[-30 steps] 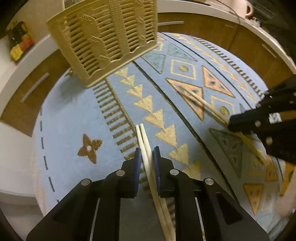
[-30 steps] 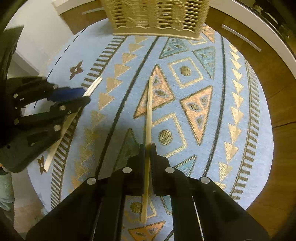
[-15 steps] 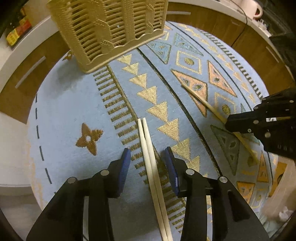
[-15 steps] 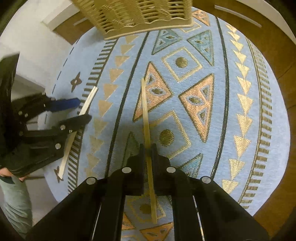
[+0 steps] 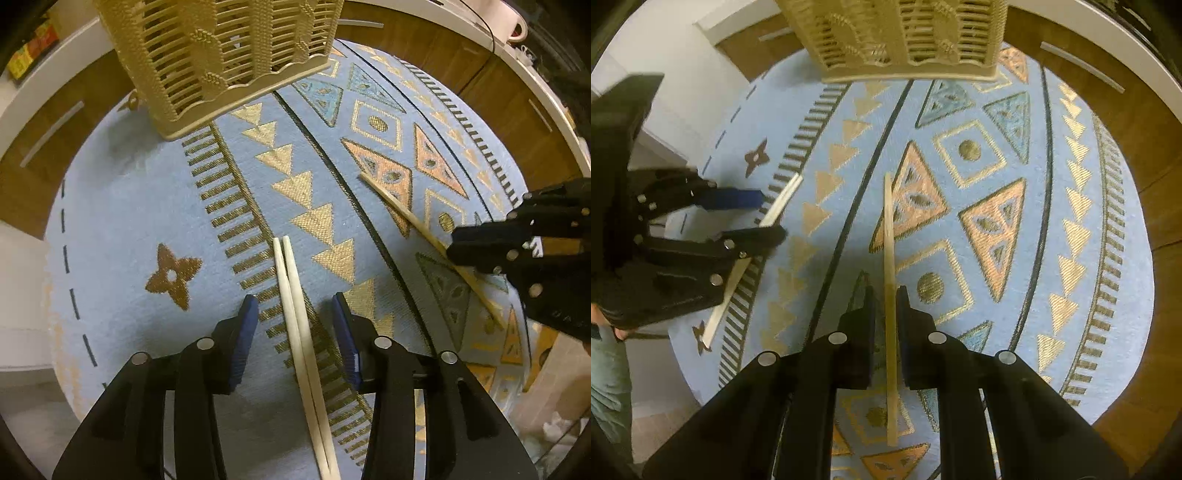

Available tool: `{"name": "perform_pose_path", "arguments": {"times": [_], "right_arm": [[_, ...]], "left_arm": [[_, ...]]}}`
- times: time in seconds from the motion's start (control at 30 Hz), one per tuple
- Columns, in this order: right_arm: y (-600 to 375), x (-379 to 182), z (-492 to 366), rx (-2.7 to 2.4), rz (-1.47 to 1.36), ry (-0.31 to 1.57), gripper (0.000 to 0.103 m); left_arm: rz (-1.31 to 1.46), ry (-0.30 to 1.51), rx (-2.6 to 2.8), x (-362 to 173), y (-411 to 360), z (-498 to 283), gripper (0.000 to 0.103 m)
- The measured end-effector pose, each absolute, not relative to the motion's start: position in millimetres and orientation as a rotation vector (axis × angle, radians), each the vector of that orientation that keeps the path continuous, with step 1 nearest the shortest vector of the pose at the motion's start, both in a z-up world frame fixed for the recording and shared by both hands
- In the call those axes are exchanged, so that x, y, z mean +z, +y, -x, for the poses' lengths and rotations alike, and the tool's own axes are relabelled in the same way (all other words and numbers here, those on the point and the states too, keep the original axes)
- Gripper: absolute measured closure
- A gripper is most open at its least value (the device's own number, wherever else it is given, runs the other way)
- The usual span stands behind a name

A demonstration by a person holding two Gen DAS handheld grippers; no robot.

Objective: Organize utensils
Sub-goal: 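Close the right tool on the chopstick while the left tool grasps the chopstick pair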

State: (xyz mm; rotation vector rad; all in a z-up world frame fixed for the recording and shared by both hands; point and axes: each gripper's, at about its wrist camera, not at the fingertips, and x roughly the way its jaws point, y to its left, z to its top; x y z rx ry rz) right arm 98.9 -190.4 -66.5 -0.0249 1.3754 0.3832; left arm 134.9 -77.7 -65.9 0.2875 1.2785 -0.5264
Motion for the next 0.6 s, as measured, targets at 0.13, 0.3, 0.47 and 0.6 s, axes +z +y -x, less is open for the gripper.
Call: {"name": "perform_pose_path", "arguments": {"times": [0.13,0.3,0.47,0.6], "right_arm": [[-183.6,-67.7,-101.4,0.396,0.024,1.367,0.093],[-205.4,-30.0,-95.7,0.418,-0.086,1.188,0.092],[-207.0,-40.7,-97.2,0.403,-0.095,1.265,0.072],[-204.7,-47.1,-95.8,0.395,-0.092,1.272,0.043]], "left_arm": [[-0.289,1.281,-0.531,-65.1,-73.6,-137.4,0.062],[-0.291,1.277,-0.535,-64.2,-68.6,-137.0,0.061],[-0.282,1.279,-0.533,-64.2,-69.5,-137.2,0.06],[-0.284,1.277,-0.532,-65.4,-71.6,-131.7,0.059]]}}
